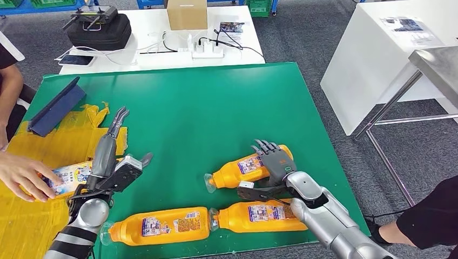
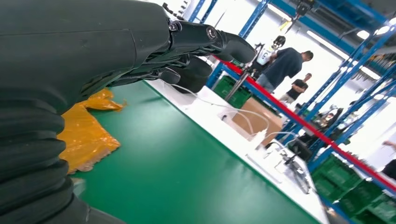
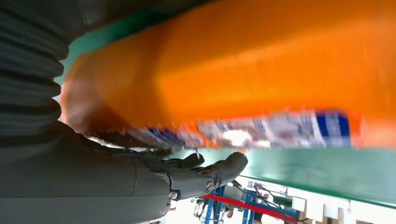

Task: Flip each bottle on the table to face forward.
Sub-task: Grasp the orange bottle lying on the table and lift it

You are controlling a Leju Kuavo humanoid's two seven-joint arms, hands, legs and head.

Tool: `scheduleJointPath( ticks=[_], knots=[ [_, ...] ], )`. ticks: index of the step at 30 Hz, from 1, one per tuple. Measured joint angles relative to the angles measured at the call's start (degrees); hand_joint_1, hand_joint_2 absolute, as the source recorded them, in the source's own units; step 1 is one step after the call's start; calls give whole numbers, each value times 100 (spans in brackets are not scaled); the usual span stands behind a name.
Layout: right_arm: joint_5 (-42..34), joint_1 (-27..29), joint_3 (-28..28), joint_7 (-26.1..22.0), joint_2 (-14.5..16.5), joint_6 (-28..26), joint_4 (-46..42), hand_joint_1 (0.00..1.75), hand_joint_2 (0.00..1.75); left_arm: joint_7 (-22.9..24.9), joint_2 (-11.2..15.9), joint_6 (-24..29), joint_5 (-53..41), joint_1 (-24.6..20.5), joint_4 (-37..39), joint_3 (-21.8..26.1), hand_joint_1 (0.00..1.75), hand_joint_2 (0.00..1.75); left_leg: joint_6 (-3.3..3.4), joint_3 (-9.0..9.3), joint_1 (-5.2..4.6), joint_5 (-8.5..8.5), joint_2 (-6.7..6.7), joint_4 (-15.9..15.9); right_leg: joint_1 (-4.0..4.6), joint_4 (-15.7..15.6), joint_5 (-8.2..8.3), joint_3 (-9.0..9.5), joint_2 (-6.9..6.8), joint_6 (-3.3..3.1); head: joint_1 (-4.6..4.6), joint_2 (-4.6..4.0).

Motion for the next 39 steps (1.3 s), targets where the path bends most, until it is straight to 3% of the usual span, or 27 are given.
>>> scheduleJointPath(
  ticks=[5,10,12,14,17,20,23,27,29,37,39],
  knots=[
    [-286,-158,67,-246,65,23,280,171,175,-104,-13,3,188,56,-160,-52,0,175,0,1,0,0,0,0,0,0,0,-1,-1,0,0,0],
    [-518,-259,91,-379,75,-65,426,175,175,-163,-15,1,307,83,-249,-110,0,175,2,1,0,2,-1,0,-1,0,0,1,-1,1,1,0],
    [-599,-204,52,-333,117,-527,402,175,175,-163,-16,-15,381,143,-337,-132,0,175,3,0,-1,3,-2,0,-1,0,1,2,-1,1,2,0],
    [-730,0,-125,-214,238,-1320,160,175,175,-118,-17,-125,515,278,-520,-149,0,175,3,-3,-2,2,-2,0,-1,1,1,1,-1,2,2,0],
    [-1049,456,-619,-170,575,-2408,-707,175,175,-17,-31,-521,837,516,-881,-160,0,175,0,-6,-2,-3,2,0,-1,1,-1,-8,3,2,-1,0],
    [-1317,874,-1025,-378,913,-3018,-1660,175,175,34,-69,-965,1306,677,-1162,-169,0,175,-6,-7,2,-7,-5,-1,1,1,-8,-13,-1,-3,-1,0],
    [-1644,1224,-1409,-896,1264,-3321,-2488,175,175,57,-103,-1298,1692,782,-1351,-171,0,175,-10,-8,4,-11,-2,-3,1,1,-12,-15,-2,-7,1,0],
    [-2209,1587,-1913,-1820,1827,-3345,-3350,175,175,131,-152,-1528,1911,841,-1501,-188,0,175,-13,-6,3,-13,4,-3,0,0,-13,-41,-1,-9,1,0],
    [-2634,1708,-1980,-1994,1989,-3312,-3647,175,175,183,-171,-1601,1993,842,-1539,-226,0,175,-13,-5,2,-15,1,-4,0,-1,-15,-66,-1,-10,1,0],
    [-3622,1830,-1588,-1852,2086,-2596,-3969,175,175,221,-209,-1894,2449,836,-1642,-378,0,175,-5,-7,-1,-7,10,-2,-3,0,-1,-24,4,-6,2,0],
    [-3916,1821,-1491,-1804,2086,-2205,-3969,175,175,197,-209,-1972,2574,837,-1661,-402,0,175,-5,-7,-1,-6,7,-2,-2,0,-2,-20,4,-6,2,0]
  ],
)
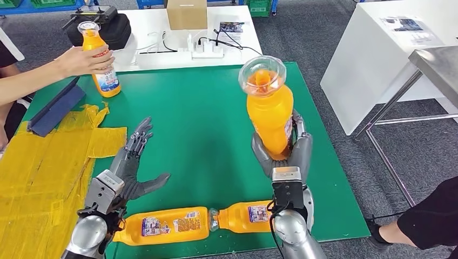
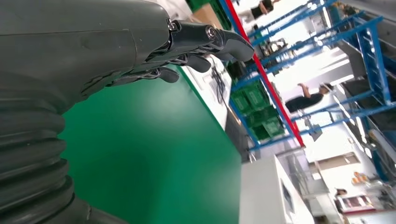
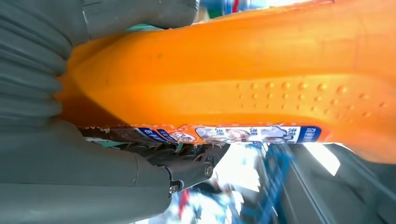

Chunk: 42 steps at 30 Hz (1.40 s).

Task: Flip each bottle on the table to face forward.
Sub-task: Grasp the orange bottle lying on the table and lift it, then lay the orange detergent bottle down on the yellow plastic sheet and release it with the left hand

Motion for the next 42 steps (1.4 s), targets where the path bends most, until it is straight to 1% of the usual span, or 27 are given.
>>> scheduleJointPath(
  ticks=[2,4,10,16,25,32,42],
  knots=[
    [-360,-19,132,33,9,520,38,175,175,-36,-1,-81,137,1,-40,-25,0,175,-1,0,0,-1,2,0,1,1,0,1,2,0,-1,0],
    [-515,-44,300,10,38,791,108,175,175,-66,-3,-111,203,2,-96,-58,0,175,-1,0,1,-1,3,0,1,1,-1,0,3,0,-2,0],
    [-577,-162,808,-15,172,992,334,175,175,-243,-9,-225,483,95,-317,-125,0,175,-2,-1,1,-2,2,-1,1,1,-5,0,4,0,0,0],
    [-578,-366,1376,32,252,1186,688,175,175,-322,-9,-308,640,171,-486,-211,0,175,-2,-1,1,-2,0,-1,1,0,-5,-1,3,-1,0,0],
    [-576,-520,1841,55,314,1380,1052,175,175,-374,-9,-318,702,226,-552,-313,0,175,-1,-1,1,-1,-1,-1,0,0,-5,0,3,0,0,0],
    [-565,-648,2101,115,340,1418,1442,175,175,-453,-24,-320,915,297,-723,-408,0,175,-2,-1,1,-2,0,-1,1,0,-5,-2,3,0,-1,0],
    [-494,-687,2219,124,342,1337,1900,175,175,-458,-31,-315,1069,320,-889,-491,0,175,-1,-1,1,-1,0,-1,0,0,-5,-2,3,0,0,0]
  ],
)
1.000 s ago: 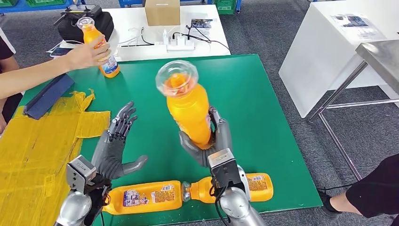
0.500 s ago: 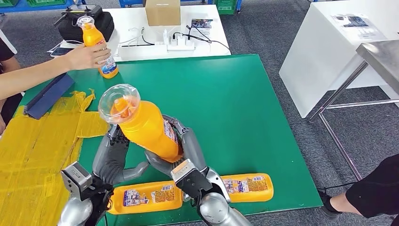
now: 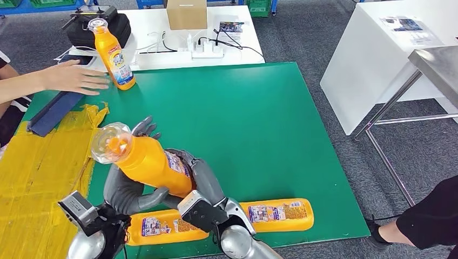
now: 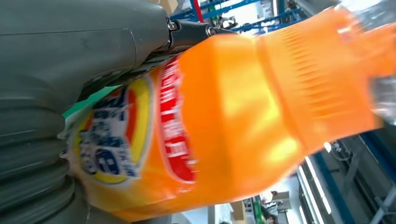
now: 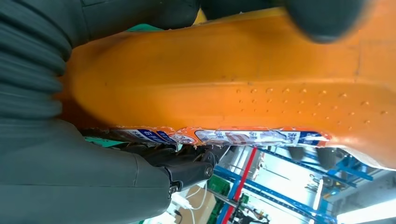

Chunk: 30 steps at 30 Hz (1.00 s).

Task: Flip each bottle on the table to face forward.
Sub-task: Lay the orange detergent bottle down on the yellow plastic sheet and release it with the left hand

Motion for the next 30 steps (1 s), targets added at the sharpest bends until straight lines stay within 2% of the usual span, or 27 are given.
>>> scheduleJointPath(
  ticks=[6,7,10,11,19,30],
  knots=[
    [-2,-4,2,7,-1,-20,236,175,175,0,0,10,2,6,-78,-26,0,175,0,0,0,0,0,0,0,0,0,-1,0,0,0,0],
    [-2,-3,1,8,-1,-22,266,175,175,0,0,13,2,6,-89,-27,25,175,0,0,0,0,0,0,0,0,0,-1,0,0,0,0],
    [-8,-3,-4,10,-2,-23,347,175,175,0,0,51,-11,7,-113,-32,156,175,0,0,0,0,1,0,0,0,0,-2,0,0,0,0],
    [-10,-3,-6,11,-2,-20,371,175,175,0,0,74,-25,7,-121,-34,175,175,0,0,0,0,1,0,0,0,0,-3,0,0,0,0],
    [-11,-3,-9,0,-1,-10,492,175,175,-4,0,165,-139,6,-135,-71,175,175,0,0,0,0,1,0,0,0,0,-3,0,0,0,0],
    [43,38,-6,-80,-1,-109,440,175,175,-26,0,529,-931,-84,-55,-317,175,175,0,-1,0,-1,0,0,0,0,0,-17,0,0,-1,0]
  ],
)
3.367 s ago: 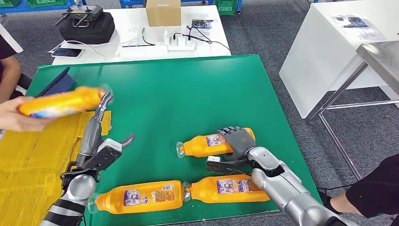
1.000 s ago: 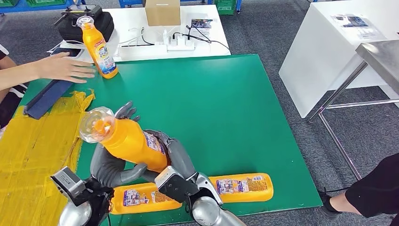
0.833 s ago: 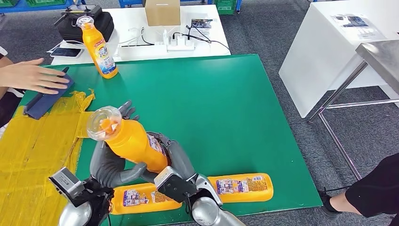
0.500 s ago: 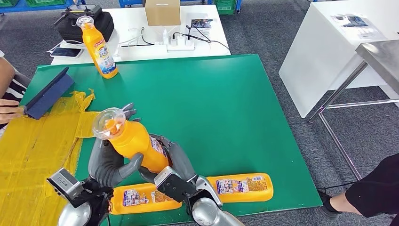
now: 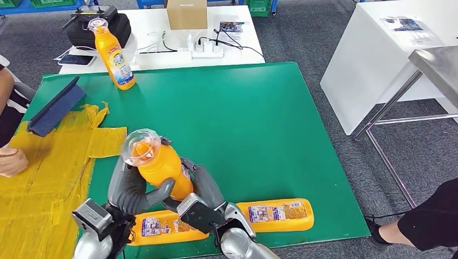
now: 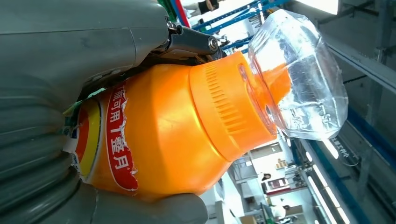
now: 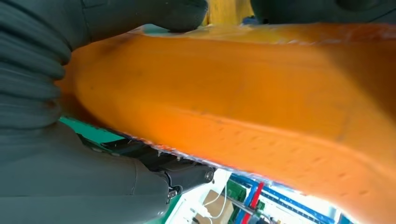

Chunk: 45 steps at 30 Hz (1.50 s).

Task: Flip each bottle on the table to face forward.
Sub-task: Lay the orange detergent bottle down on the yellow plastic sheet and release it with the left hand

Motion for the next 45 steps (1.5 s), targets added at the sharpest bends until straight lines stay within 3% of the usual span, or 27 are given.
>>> scheduleJointPath(
  ticks=[7,8,12,19,24,31,37,42,45],
  knots=[
    [374,108,-7,-11,-28,-460,-254,175,175,102,-2,78,-79,-143,133,-108,175,175,0,-2,0,1,-2,0,0,0,1,14,-1,1,-1,0],
    [385,122,-11,-6,-34,-497,-284,168,175,127,-3,65,-58,-170,152,-110,175,175,0,-2,0,1,-1,0,0,0,1,14,-1,1,0,0],
    [407,153,-31,7,-51,-578,-381,0,175,170,-9,149,-171,-250,231,-129,175,175,0,-2,0,1,-1,0,0,0,1,15,0,1,0,0],
    [555,153,-33,-50,-43,-797,-653,0,175,269,53,527,-549,-260,383,-94,175,175,0,-3,1,1,2,0,1,1,1,10,1,0,0,0],
    [900,197,-36,-25,-75,-1123,-874,0,175,489,213,1137,-1173,-314,414,173,175,175,0,-4,1,1,4,0,0,1,1,5,2,0,0,0],
    [1953,317,-57,516,-192,-1361,-1158,0,175,1478,707,1941,-3565,-667,651,870,175,175,-3,-2,4,-1,5,-1,2,2,-4,-39,3,-5,0,0],
    [2902,363,-7,1242,-299,-920,-1215,0,175,2041,1159,2241,-4943,-867,1091,1345,175,175,-3,-4,4,1,4,-1,1,3,-2,-14,4,-4,1,0],
    [3484,176,277,1948,-387,188,-976,0,175,2436,1380,2281,-6170,-973,1556,1489,175,175,-3,-7,5,1,5,-1,1,2,-3,-18,5,-5,1,0],
    [3583,30,533,2094,-410,424,-637,0,175,2540,1433,2327,-6641,-1060,1973,1466,175,175,-3,-6,7,1,0,-1,2,2,-5,-47,4,-6,1,0]
  ],
)
